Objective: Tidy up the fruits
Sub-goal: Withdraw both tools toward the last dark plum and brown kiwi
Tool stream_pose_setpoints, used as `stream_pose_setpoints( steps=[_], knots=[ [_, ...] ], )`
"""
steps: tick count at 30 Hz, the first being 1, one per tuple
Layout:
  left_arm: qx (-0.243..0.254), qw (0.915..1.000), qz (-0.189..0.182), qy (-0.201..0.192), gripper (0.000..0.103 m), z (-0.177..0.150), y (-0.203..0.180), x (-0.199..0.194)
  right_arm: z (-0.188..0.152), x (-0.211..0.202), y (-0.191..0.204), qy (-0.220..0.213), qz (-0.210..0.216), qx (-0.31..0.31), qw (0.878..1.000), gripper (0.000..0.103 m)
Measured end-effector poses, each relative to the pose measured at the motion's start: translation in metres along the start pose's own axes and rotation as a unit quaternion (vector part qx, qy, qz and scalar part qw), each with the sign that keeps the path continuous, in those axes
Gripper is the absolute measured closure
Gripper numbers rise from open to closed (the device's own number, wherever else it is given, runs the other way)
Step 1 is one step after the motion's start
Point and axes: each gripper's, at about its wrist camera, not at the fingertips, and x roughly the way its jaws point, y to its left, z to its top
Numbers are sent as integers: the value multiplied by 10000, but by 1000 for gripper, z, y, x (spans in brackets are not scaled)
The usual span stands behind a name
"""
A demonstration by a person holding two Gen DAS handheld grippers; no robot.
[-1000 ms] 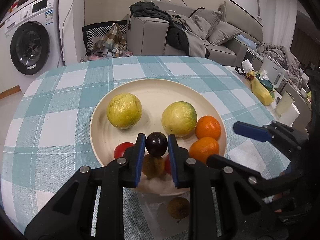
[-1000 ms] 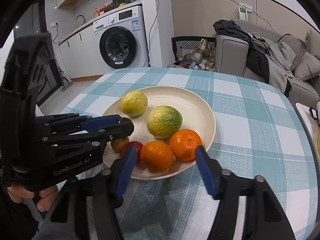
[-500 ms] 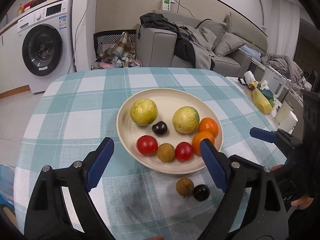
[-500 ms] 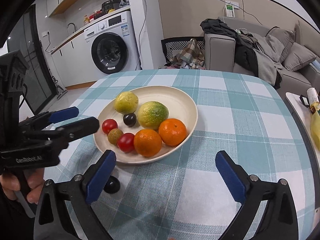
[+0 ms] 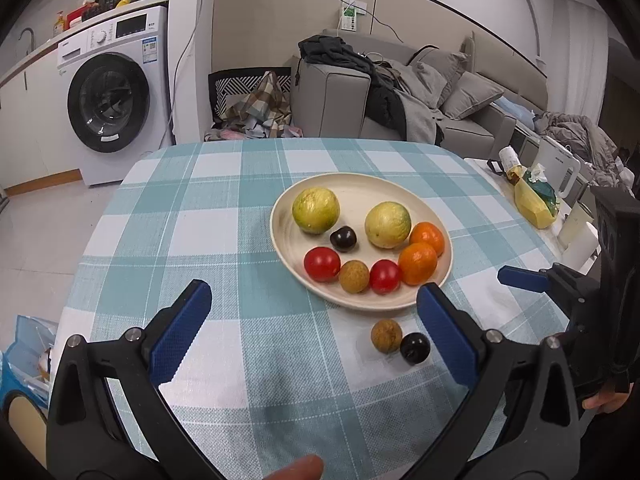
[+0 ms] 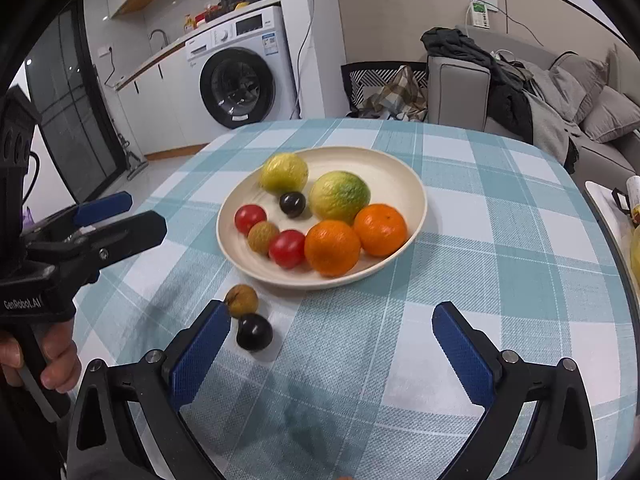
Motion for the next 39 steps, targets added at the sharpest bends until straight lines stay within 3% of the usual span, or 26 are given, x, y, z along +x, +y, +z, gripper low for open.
stream_pose_setpoints(
  steps=[4, 11, 13, 15, 17, 20, 26, 39],
  knots=[
    [-32, 10000, 37, 46, 1, -6, 3, 0, -6, 6, 9, 202, 105, -114, 9997, 0],
    [-188, 9997, 69, 150, 1, -19, 10, 10, -11, 7, 21, 189, 384, -273, 9987, 1],
    [-238, 9995, 68, 196, 1, -23, 13, 12, -11, 11, 22, 253, 420, -291, 9984, 5],
    [-262, 9994, 87, 228, 1, -25, 16, 15, -12, 14, 24, 335, 518, -294, 9977, 21],
    [-287, 9993, 97, 226, 1, -27, 17, 16, -13, 19, 26, 444, 648, -315, 9964, 28],
    [-299, 9992, 102, 230, 1, -27, 18, 17, -14, 21, 29, 462, 722, -361, 9957, 29],
    [-271, 9991, 105, 314, 1, -30, 18, 25, -15, 24, 31, 486, 836, -382, 9946, 45],
    [-327, 9986, 62, 418, 1, -33, 19, 38, -16, 32, 38, 599, 848, -509, 9933, 62]
  ],
)
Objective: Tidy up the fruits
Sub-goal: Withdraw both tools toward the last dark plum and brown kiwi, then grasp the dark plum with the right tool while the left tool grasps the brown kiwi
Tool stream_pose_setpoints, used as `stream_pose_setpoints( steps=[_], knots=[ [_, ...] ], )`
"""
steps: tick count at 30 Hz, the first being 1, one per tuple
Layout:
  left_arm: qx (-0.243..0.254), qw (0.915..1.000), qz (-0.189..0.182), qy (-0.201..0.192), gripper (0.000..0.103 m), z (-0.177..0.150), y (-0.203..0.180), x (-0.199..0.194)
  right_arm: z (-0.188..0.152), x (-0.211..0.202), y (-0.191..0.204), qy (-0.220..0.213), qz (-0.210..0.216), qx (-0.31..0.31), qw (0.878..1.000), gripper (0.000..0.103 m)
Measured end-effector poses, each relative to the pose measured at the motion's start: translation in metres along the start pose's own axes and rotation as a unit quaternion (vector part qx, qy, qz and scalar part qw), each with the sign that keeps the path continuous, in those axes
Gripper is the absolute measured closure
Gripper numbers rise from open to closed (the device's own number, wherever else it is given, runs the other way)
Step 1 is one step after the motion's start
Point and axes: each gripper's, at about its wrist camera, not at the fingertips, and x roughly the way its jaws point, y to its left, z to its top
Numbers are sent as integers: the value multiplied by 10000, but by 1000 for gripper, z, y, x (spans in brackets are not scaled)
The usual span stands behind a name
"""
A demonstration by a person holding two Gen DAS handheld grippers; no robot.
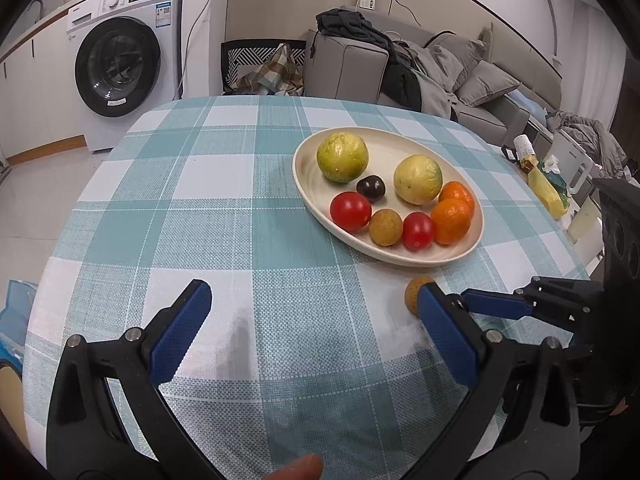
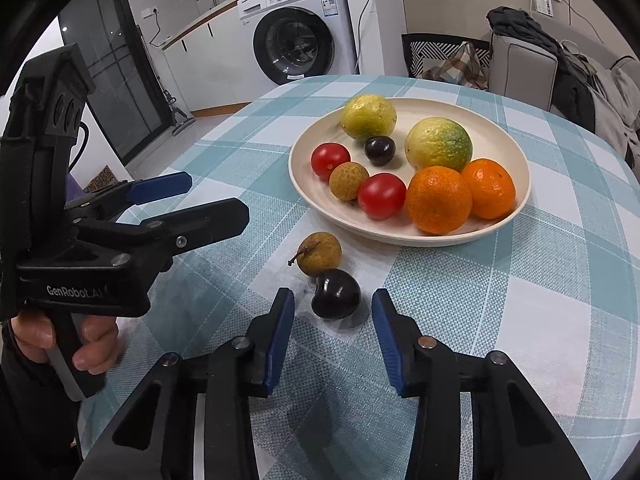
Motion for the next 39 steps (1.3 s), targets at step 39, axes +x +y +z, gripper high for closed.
stream_pose_setpoints(
  steps=[39],
  knots=[
    [310, 9987, -296, 288, 1, -4, -30, 20, -4, -27, -20, -453, -175, 270, 9985, 78]
  ],
)
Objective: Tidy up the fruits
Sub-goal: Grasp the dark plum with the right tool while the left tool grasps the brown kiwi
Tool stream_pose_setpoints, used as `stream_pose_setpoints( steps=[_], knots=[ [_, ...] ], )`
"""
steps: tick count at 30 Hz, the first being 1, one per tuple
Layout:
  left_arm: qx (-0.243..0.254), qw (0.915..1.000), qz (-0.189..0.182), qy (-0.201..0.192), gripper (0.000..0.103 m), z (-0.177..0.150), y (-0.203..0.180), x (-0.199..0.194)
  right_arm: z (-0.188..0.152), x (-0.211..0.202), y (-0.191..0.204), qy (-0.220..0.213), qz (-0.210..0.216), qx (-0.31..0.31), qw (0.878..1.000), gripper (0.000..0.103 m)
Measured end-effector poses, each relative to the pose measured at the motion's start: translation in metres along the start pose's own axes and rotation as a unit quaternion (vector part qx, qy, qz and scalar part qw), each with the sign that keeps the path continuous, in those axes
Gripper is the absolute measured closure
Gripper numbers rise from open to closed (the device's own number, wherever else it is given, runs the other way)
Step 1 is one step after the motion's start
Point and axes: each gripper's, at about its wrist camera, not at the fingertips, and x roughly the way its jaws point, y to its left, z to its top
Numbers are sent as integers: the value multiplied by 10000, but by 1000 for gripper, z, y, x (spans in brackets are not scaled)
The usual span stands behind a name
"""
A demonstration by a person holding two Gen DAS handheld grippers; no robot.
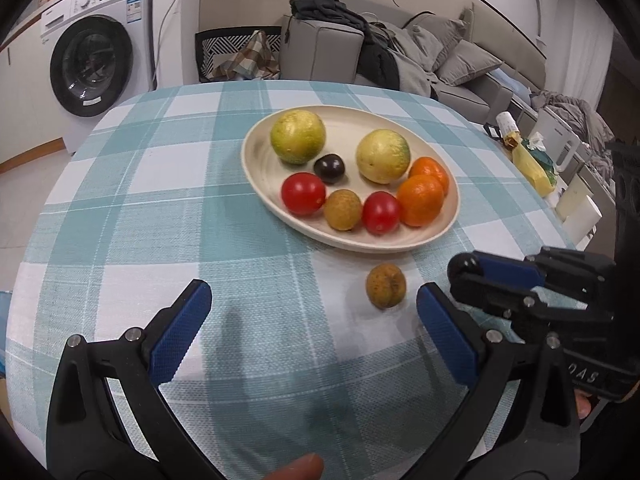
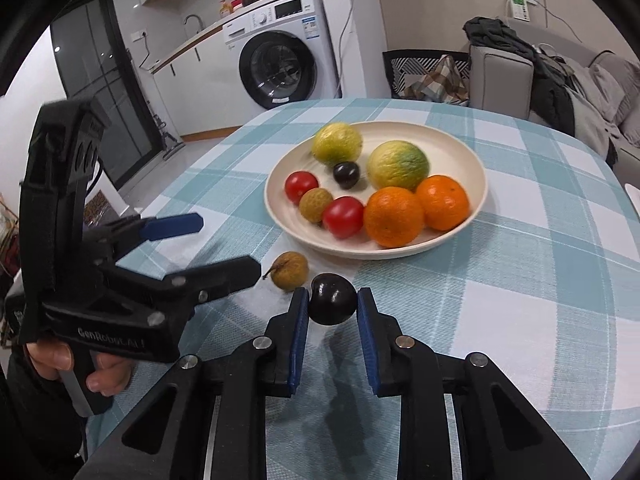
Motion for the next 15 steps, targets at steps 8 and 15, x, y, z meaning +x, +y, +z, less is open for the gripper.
stream_pose_setpoints(
  steps=[8, 15],
  knots=[
    [308, 9985, -307, 320, 25, 2, -22, 16, 3, -10, -13, -132, -98, 173, 9997, 78],
    [587, 9964, -436, 427, 53, 1, -34, 22, 1, -11, -19, -122, -138, 259, 9995, 78]
  ],
)
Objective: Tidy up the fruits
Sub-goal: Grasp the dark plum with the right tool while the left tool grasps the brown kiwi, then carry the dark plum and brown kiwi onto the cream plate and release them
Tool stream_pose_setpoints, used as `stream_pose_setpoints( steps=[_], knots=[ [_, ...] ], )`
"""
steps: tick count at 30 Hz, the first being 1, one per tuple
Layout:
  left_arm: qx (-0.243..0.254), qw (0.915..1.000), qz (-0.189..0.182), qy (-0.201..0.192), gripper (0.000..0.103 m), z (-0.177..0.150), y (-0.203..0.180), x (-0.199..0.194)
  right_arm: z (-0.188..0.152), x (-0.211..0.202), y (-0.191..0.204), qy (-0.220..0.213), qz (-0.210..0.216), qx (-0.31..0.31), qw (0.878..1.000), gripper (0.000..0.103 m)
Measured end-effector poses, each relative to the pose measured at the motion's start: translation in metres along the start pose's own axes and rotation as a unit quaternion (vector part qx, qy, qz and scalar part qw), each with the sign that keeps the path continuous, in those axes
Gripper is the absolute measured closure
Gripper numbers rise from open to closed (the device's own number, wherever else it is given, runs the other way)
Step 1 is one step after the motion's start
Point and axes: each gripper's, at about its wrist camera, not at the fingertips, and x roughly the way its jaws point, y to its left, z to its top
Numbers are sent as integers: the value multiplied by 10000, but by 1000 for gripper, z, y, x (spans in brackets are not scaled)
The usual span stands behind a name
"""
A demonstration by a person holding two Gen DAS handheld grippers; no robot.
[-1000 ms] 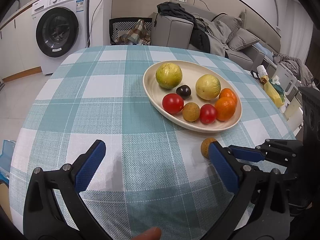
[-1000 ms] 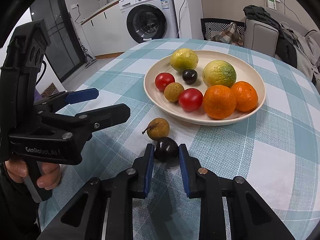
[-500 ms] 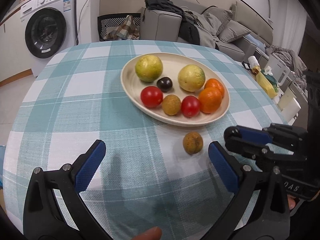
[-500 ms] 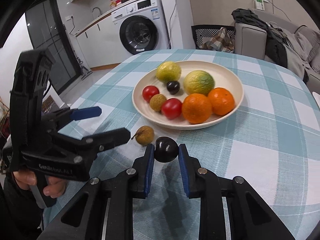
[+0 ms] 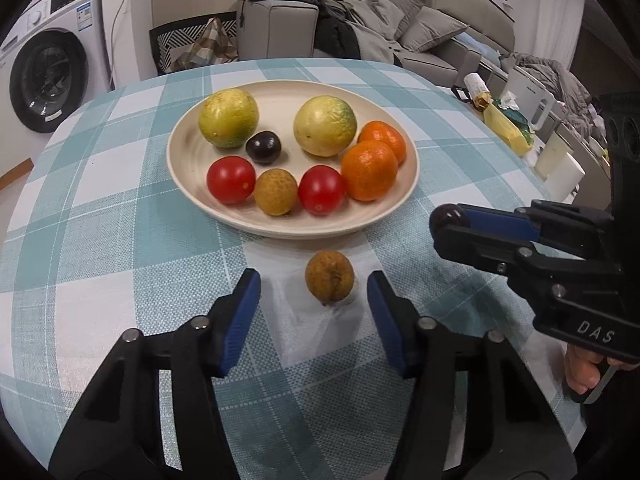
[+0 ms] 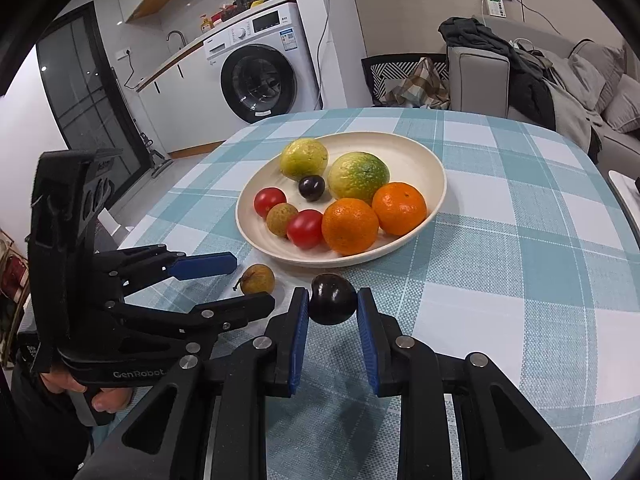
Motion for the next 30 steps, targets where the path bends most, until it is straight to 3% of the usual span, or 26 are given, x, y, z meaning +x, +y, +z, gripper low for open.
stream_pose_setpoints(
  steps=[3, 7, 18, 30],
  knots=[
    [38, 10000, 3, 22, 57, 0, -2, 1, 0, 0, -1, 7, 12, 32, 10000, 78],
    [53, 10000, -80, 25, 81, 1, -1, 1, -1, 2, -1, 13, 24, 23, 10000, 78],
    [-19, 9996, -216, -176, 81, 0, 2, -12, 0, 0, -2, -11, -17, 36, 10000, 78],
    [-302, 9971, -163, -675, 81, 13, 16, -45, 10, -9, 5, -187, 2, -23, 9998, 78]
  ],
)
